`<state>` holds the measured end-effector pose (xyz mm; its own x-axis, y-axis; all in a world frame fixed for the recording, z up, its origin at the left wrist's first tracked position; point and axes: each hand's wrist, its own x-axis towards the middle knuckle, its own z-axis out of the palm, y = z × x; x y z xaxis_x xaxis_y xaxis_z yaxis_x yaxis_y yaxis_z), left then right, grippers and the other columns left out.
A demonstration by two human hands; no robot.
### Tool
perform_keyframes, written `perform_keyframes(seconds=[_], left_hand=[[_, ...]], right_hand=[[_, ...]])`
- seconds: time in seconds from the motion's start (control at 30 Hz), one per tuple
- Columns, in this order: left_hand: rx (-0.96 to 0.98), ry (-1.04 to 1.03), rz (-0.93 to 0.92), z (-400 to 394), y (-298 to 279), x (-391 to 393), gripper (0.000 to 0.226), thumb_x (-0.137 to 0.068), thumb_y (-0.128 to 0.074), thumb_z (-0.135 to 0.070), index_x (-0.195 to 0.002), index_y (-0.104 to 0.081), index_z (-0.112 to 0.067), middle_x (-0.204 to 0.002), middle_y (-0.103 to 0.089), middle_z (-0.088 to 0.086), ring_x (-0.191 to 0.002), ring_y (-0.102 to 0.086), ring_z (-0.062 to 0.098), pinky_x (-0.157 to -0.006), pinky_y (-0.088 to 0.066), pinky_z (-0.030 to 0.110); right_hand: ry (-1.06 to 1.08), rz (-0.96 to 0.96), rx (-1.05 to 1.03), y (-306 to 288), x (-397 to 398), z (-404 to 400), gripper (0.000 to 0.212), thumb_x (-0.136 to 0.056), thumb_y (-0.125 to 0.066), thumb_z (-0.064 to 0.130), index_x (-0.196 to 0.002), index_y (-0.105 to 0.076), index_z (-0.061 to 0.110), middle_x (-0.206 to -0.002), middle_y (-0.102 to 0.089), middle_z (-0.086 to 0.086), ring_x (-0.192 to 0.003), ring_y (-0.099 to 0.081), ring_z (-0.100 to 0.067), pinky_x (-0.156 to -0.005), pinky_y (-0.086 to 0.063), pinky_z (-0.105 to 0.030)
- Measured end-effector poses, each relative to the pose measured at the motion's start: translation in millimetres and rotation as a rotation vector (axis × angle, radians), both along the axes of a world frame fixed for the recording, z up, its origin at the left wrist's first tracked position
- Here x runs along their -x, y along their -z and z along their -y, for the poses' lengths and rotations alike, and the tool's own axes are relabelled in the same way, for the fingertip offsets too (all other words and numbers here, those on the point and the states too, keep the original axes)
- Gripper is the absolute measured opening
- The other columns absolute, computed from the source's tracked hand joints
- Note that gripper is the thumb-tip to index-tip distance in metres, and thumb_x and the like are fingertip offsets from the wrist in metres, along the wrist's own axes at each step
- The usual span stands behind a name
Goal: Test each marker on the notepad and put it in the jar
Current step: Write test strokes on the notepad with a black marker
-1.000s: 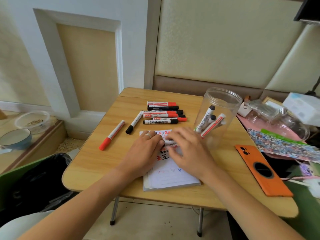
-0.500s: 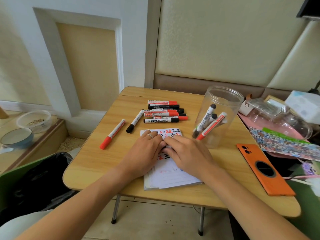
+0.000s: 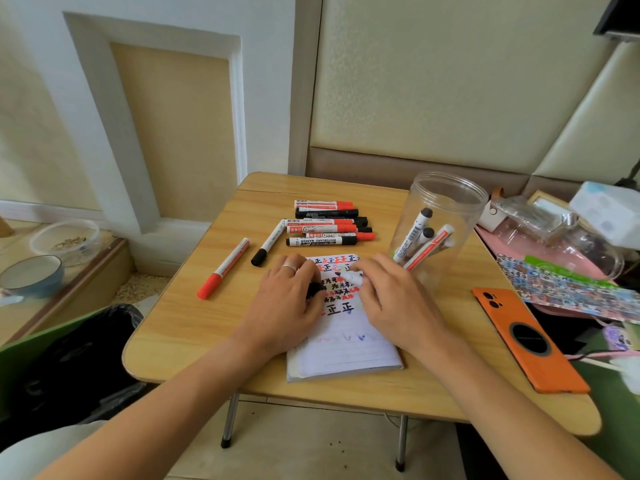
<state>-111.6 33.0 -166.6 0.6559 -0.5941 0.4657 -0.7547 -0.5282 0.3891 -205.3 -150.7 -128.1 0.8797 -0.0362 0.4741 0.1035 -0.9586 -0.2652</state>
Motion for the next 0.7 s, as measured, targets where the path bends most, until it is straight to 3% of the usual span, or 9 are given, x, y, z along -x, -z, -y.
perform_keyframes(seconds=[0.07, 0.13, 0.23, 0.33, 0.47, 0.57, 0.7], left_hand=[[-0.047, 0.003, -0.031, 0, -1, 1, 0.028, -0.089, -0.040, -0.046, -0.103, -0.050, -0.024, -0.110, -0.049, -0.007, -0.105, -0.046, 0.015, -0.093, -0.042, 0.039], [-0.062, 0.013, -0.052, 0, -1, 1, 0.026, -0.091, -0.044, -0.042, -0.112, -0.048, -0.026, -0.118, -0.049, -0.009, -0.114, -0.045, 0.013, -0.104, -0.037, 0.038], [-0.093, 0.089, -0.061, 0, 0, -1, 0.043, -0.094, -0.042, -0.034, -0.137, -0.045, -0.034, -0.148, -0.043, -0.010, -0.146, -0.028, 0.008, -0.119, -0.015, 0.031], [-0.146, 0.169, -0.160, 0, -5, -3, 0.058, -0.091, -0.030, -0.035, -0.147, -0.042, -0.044, -0.161, -0.031, -0.013, -0.153, -0.010, 0.002, -0.123, -0.005, 0.032], [-0.160, 0.155, -0.222, -1, -7, -4, 0.060, -0.089, -0.021, -0.065, -0.138, -0.050, -0.048, -0.158, -0.036, -0.015, -0.149, -0.017, -0.003, -0.121, -0.004, 0.031], [-0.200, 0.130, -0.181, 0, -5, -2, 0.070, -0.080, -0.032, -0.089, -0.136, -0.047, -0.049, -0.157, -0.036, -0.015, -0.149, -0.021, 0.003, -0.122, -0.005, 0.034], [-0.224, 0.153, -0.164, 0, -6, -3, 0.073, -0.077, -0.043, -0.090, -0.141, -0.038, -0.054, -0.162, -0.025, -0.015, -0.154, -0.004, 0.005, -0.125, 0.000, 0.044]], right_hand=[[-0.030, 0.026, -0.128, -2, 1, 1, 0.029, -0.100, -0.050, 0.010, -0.125, -0.057, 0.022, -0.101, -0.059, 0.005, -0.084, -0.058, -0.018, -0.071, -0.051, -0.037], [-0.058, 0.049, -0.269, -5, 1, 4, 0.021, -0.101, -0.050, 0.004, -0.110, -0.055, 0.023, -0.094, -0.058, 0.007, -0.084, -0.060, -0.018, -0.072, -0.053, -0.041], [-0.085, -0.003, -0.527, -8, 2, 8, 0.027, -0.102, -0.047, -0.002, -0.094, -0.062, 0.018, -0.093, -0.063, 0.005, -0.081, -0.064, -0.021, -0.073, -0.059, -0.041], [-0.089, -0.084, -0.875, -10, 3, 10, 0.037, -0.106, -0.043, -0.001, -0.102, -0.074, 0.017, -0.103, -0.072, 0.000, -0.087, -0.070, -0.021, -0.077, -0.062, -0.031], [-0.142, -0.153, -1.238, -10, 4, 14, 0.042, -0.104, -0.039, -0.009, -0.118, -0.072, 0.012, -0.108, -0.072, -0.013, -0.087, -0.072, -0.021, -0.075, -0.061, -0.029], [-0.249, -0.211, -1.315, -8, 5, 18, 0.039, -0.099, -0.049, -0.012, -0.125, -0.066, 0.013, -0.102, -0.073, -0.011, -0.087, -0.071, -0.021, -0.068, -0.059, -0.028], [-0.242, -0.198, -1.236, -4, 6, 16, 0.021, -0.097, -0.063, 0.000, -0.114, -0.063, 0.013, -0.080, -0.067, -0.008, -0.072, -0.065, -0.019, -0.056, -0.049, -0.025]])
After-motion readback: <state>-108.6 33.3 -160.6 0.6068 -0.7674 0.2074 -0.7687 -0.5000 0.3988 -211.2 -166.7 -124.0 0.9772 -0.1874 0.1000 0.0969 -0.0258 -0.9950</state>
